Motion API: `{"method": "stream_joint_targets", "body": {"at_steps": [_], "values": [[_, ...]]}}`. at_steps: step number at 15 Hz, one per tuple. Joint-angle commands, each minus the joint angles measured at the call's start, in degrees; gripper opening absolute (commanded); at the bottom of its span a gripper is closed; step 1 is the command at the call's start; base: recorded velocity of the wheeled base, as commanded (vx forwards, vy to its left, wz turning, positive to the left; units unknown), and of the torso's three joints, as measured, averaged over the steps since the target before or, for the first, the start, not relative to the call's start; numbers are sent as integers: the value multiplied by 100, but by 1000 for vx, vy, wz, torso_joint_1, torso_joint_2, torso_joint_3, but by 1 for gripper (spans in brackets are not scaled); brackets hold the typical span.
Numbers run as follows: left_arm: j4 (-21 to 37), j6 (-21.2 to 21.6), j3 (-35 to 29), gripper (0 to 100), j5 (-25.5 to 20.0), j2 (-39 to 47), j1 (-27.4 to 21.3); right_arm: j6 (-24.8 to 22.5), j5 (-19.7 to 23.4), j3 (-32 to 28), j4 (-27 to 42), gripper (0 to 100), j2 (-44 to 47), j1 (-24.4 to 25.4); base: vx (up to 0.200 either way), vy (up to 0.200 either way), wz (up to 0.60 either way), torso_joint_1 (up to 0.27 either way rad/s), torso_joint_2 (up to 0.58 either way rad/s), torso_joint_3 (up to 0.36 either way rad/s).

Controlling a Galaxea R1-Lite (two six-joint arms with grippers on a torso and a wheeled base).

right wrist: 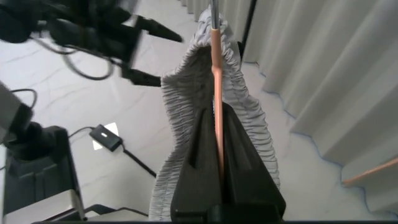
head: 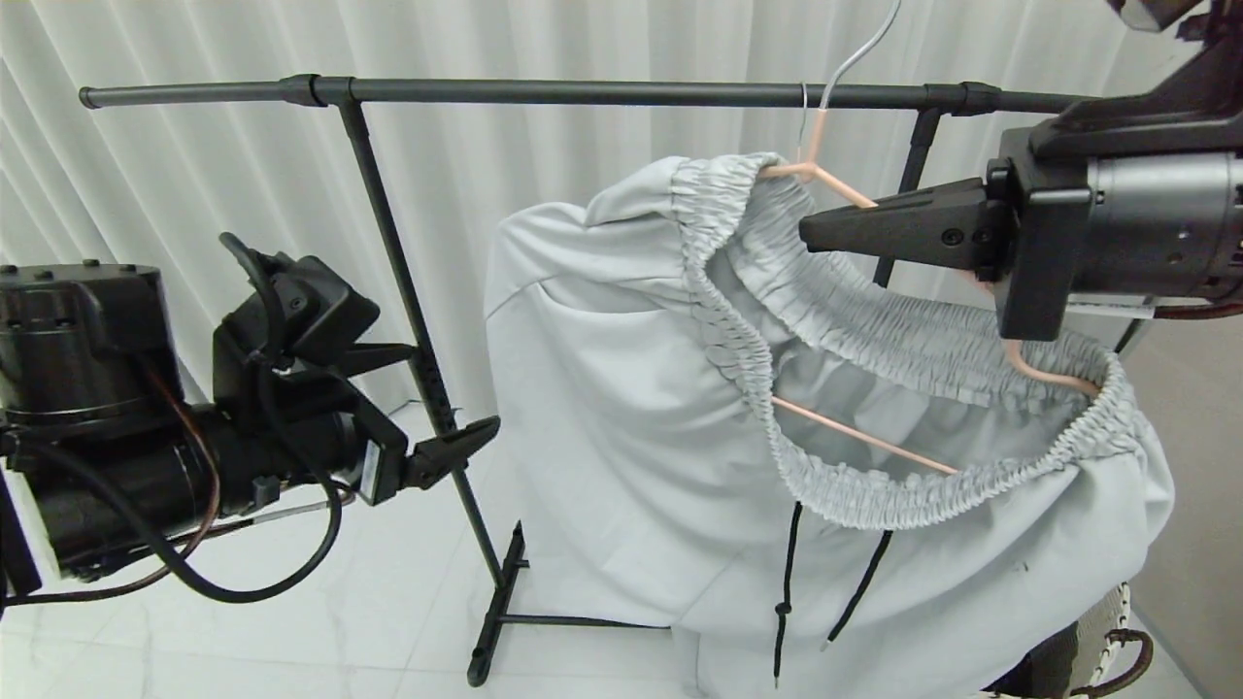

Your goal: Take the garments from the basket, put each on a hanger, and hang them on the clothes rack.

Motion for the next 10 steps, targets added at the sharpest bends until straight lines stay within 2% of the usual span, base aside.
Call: {"method": "stream_joint_targets", "body": {"at_steps": [1,4,5,8,10], "values": [[-161,-1,-166,100,-76,544,144,-8,41,-7,15,0,-88,63,0,0,0,0,0,0],[-847,-10,-236,100,-199,930,144,-8,41,2,15,0,-123,256,0,0,0,0,0,0],[-952,7,-219,0,-243,948,144,-8,41,2,15,0,-114,283,0,0,0,0,0,0],[-952,-1,-201,0,-217,948,179,-8,41,2,15,0,-114,283,0,0,0,0,0,0],[-961,51,-131,0,-199,948,390,-8,32,2,24,0,-123,274,0,0,0,0,0,0]]}}
